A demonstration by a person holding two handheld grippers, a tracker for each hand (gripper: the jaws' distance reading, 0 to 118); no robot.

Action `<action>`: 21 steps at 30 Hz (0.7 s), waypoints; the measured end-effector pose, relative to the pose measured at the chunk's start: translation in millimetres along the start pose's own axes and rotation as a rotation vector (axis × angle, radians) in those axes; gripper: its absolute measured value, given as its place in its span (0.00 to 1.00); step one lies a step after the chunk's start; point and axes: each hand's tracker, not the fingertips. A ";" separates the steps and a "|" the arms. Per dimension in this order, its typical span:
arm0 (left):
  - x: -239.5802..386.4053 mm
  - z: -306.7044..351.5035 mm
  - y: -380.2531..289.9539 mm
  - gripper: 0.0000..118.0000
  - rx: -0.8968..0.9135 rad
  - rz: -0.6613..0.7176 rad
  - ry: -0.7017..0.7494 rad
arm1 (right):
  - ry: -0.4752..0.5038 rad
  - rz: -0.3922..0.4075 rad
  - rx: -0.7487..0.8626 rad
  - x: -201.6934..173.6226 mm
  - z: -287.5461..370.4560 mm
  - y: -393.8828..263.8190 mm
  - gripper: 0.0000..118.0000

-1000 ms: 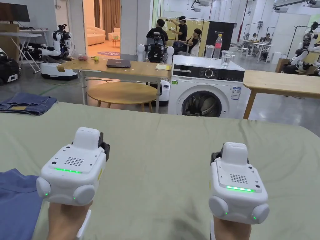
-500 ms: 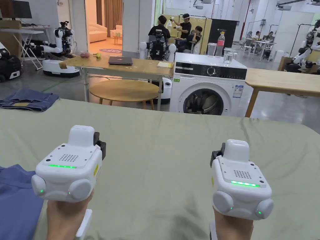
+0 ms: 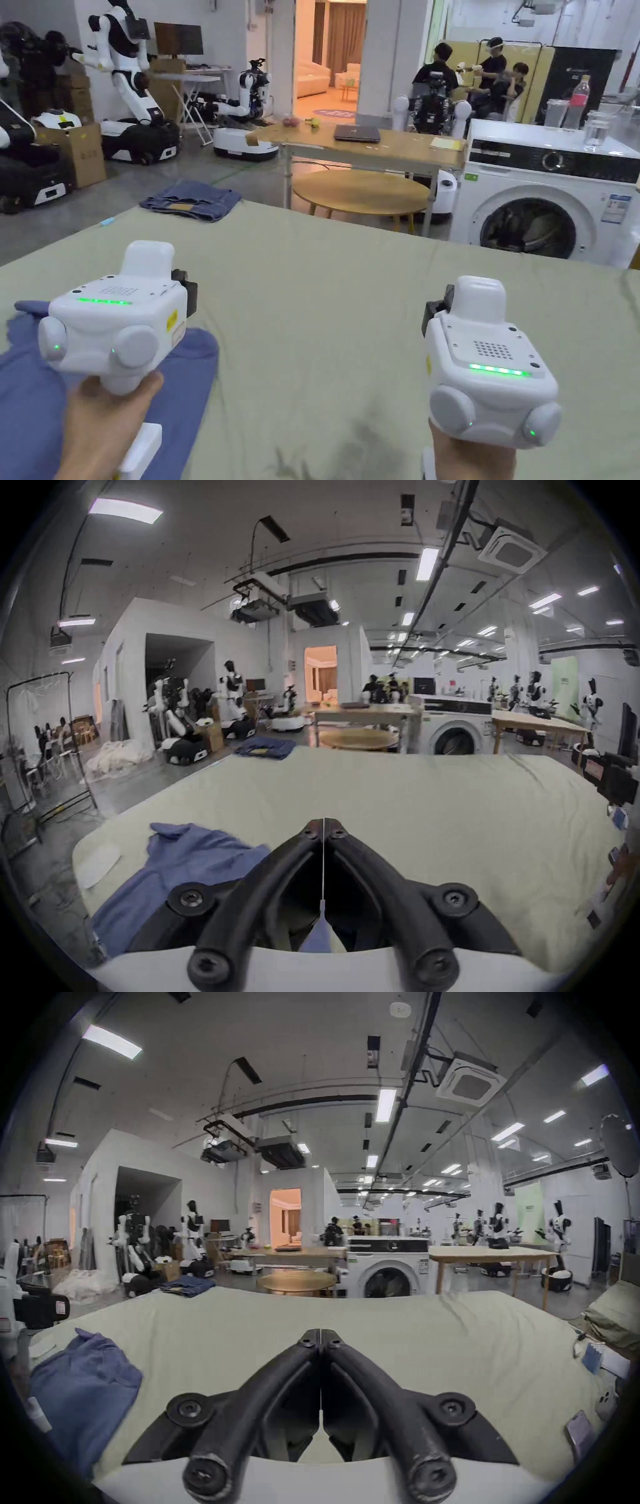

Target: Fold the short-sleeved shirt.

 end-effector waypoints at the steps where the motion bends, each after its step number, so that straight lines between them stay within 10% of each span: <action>1: -12.3 0.0 0.1 0.00 -0.042 -0.010 0.023 | 0.021 0.005 -0.008 -9.9 -1.4 -2.2 0.00; 13: -145.5 -41.2 -20.2 0.00 -0.594 0.135 0.010 | 0.179 0.061 -0.114 -77.4 -15.8 -30.3 0.00; 17: -168.2 -88.2 -38.1 0.46 -0.702 0.178 -0.013 | 0.185 0.079 -0.134 -79.6 -9.5 -26.6 0.00; 21: -159.9 -115.4 -65.0 0.52 -0.813 0.215 -0.023 | 0.181 0.097 -0.155 -78.6 -13.2 -36.8 0.00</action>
